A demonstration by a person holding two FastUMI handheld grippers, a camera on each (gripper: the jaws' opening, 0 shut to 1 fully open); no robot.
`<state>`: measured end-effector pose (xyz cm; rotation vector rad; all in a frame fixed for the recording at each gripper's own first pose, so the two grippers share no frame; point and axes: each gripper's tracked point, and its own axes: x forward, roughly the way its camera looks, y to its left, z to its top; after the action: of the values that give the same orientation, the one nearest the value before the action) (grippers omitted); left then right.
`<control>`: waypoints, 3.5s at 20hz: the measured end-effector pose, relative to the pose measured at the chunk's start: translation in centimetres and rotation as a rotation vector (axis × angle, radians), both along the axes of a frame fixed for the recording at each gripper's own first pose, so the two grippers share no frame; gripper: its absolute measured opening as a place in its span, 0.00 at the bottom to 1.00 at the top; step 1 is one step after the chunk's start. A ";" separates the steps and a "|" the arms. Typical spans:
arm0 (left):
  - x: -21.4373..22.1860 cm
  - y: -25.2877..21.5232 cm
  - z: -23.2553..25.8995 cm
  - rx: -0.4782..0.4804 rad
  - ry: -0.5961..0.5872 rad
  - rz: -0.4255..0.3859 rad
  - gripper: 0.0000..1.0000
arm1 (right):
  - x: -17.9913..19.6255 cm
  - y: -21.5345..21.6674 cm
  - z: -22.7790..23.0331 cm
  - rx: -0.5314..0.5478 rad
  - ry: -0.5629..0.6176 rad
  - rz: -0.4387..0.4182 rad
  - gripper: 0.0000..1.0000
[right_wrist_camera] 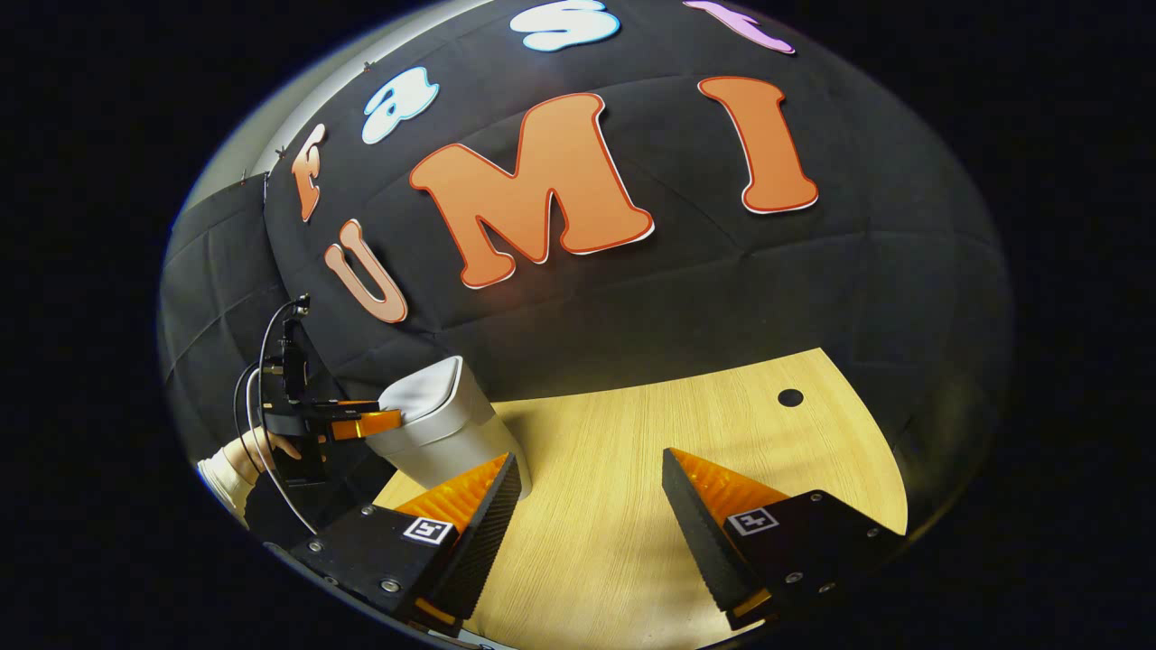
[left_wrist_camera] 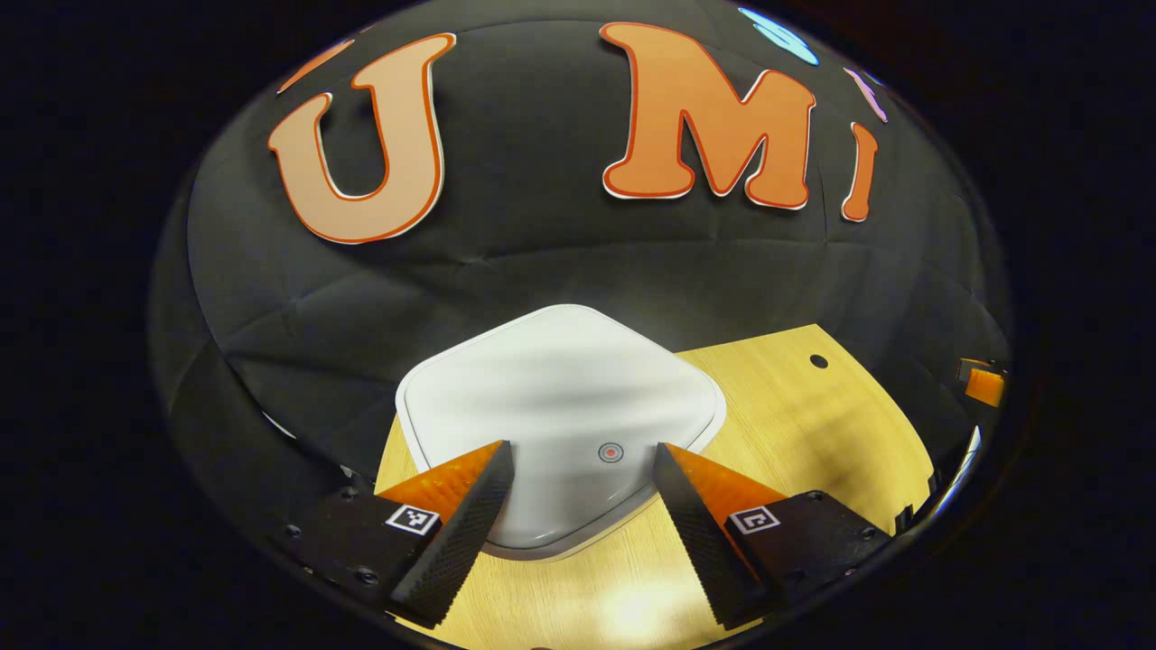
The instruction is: Press the lid of the desktop garbage bin to open it, pick up the crumpled paper on the desktop and throw it into the bin, then pick up the pop can on the desktop and drop it into the bin, and finally close the garbage bin lid.
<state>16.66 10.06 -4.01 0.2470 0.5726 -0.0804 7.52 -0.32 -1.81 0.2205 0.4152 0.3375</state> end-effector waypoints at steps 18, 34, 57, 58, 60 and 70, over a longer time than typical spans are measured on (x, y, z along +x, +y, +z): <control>1.3 0.8 4.1 -0.198 -0.061 0.104 0.98 | 0.0 0.0 0.2 0.005 -0.009 -0.013 0.94; -0.2 -1.3 1.4 0.219 -0.096 0.016 0.92 | 1.1 0.3 -0.4 0.017 0.007 -0.012 0.94; -14.2 -14.7 7.8 -0.254 -0.407 -0.041 0.95 | -4.1 -0.9 7.8 -0.148 -0.411 -0.140 0.94; -14.4 -15.0 7.2 -0.276 -0.410 -0.038 0.95 | -4.5 -0.7 7.9 -0.151 -0.427 -0.143 0.94; -15.2 -15.0 6.5 -0.295 -0.398 -0.016 0.95 | -5.0 -0.3 7.5 -0.154 -0.425 -0.138 0.94; -16.4 -13.3 6.8 -0.281 -0.441 0.007 0.95 | -6.4 -0.1 6.6 -0.120 -0.400 -0.176 0.94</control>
<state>0.25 -3.26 2.80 -0.0142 0.1197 -0.0955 1.15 -0.38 4.75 0.0675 0.0198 0.1763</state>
